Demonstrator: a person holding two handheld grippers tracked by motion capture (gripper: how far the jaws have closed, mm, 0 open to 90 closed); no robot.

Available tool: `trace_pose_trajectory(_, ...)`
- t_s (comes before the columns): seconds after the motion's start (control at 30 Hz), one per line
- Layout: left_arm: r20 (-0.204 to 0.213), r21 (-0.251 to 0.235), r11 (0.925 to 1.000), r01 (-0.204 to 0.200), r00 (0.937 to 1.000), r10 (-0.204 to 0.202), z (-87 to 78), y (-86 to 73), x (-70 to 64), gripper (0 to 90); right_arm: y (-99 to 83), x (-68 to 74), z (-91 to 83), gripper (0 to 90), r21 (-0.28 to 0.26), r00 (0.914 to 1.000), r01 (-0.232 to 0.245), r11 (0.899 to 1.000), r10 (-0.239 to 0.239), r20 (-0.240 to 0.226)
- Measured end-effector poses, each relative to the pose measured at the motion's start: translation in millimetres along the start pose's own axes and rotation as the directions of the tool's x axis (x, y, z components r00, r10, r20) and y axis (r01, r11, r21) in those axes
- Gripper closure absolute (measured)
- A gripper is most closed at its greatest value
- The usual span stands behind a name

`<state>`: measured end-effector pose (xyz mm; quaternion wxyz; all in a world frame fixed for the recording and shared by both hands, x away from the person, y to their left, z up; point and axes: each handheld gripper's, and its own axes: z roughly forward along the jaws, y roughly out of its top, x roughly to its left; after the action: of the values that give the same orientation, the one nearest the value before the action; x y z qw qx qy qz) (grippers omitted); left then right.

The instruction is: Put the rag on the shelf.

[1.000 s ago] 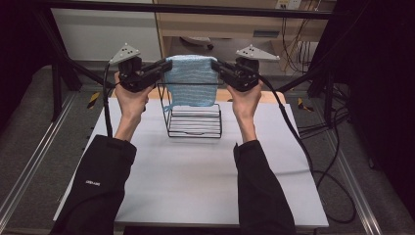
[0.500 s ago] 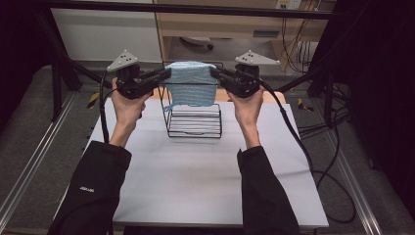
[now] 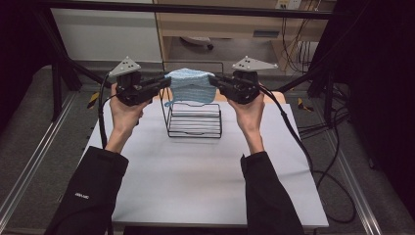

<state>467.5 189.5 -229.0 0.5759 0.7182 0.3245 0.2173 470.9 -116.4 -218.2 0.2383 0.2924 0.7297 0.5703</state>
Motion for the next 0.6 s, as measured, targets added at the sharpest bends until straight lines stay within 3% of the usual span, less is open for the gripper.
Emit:
trace_pose_trajectory(0.23,-0.007,0.021,0.9998,0.005,1.0,-0.005,-7.7,4.7,-2.1,74.4,-2.4,2.7,-1.1,82.2,0.011,0.9999,0.013,1.0,-0.013,-0.006)
trace_pose_trajectory(0.37,-0.008,0.0,0.9987,0.052,0.9986,-0.052,-19.4,16.9,-0.8,71.2,-5.9,0.1,-0.5,82.2,0.005,0.9998,-0.009,1.0,0.009,-0.016)
trace_pose_trajectory(0.47,-0.033,-0.016,0.998,0.062,0.9975,-0.062,-25.2,28.0,-0.5,71.1,-7.7,1.1,0.9,82.2,0.006,0.9999,-0.001,1.0,0.001,-0.017)
trace_pose_trajectory(0.6,-0.066,0.004,0.997,0.078,0.9948,-0.077,-22.3,42.6,-0.5,74.9,-8.7,2.5,1.7,82.2,0.01,0.9998,0.0,1.0,0.0,-0.018)
